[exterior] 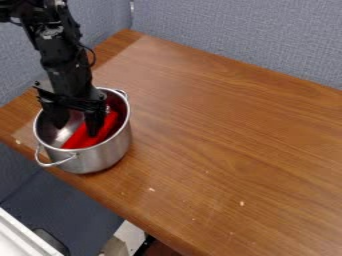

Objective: Put the red object in the metal pot

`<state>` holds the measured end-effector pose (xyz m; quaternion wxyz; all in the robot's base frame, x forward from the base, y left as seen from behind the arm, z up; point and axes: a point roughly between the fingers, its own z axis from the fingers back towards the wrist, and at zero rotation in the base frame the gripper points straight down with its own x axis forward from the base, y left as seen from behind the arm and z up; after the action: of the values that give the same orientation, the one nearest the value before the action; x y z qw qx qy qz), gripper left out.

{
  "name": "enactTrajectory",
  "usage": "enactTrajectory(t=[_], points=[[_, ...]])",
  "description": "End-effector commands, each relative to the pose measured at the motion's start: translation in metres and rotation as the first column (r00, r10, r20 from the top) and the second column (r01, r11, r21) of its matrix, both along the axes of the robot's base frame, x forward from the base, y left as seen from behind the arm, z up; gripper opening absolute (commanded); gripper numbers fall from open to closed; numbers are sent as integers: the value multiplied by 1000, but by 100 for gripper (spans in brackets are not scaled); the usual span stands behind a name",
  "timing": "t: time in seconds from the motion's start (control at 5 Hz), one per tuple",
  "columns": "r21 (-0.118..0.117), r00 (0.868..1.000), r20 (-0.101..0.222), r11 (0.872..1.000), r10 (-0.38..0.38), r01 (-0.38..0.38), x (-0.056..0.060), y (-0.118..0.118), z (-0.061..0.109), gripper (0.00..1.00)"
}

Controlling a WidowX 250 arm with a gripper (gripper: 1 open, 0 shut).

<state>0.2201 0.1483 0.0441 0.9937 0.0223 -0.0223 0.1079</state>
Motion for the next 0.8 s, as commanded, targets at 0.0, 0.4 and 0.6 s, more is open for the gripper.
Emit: enactTrajectory(t=[0.0,0.4,0.6], points=[[-15,999,-44,1000,-11,10,-4,-8,-24,100],[-26,1000,-22,1000,-15,15,-4,-12,-17,0],[-31,1000,-11,999,-16,16,-4,-14,-15,0]])
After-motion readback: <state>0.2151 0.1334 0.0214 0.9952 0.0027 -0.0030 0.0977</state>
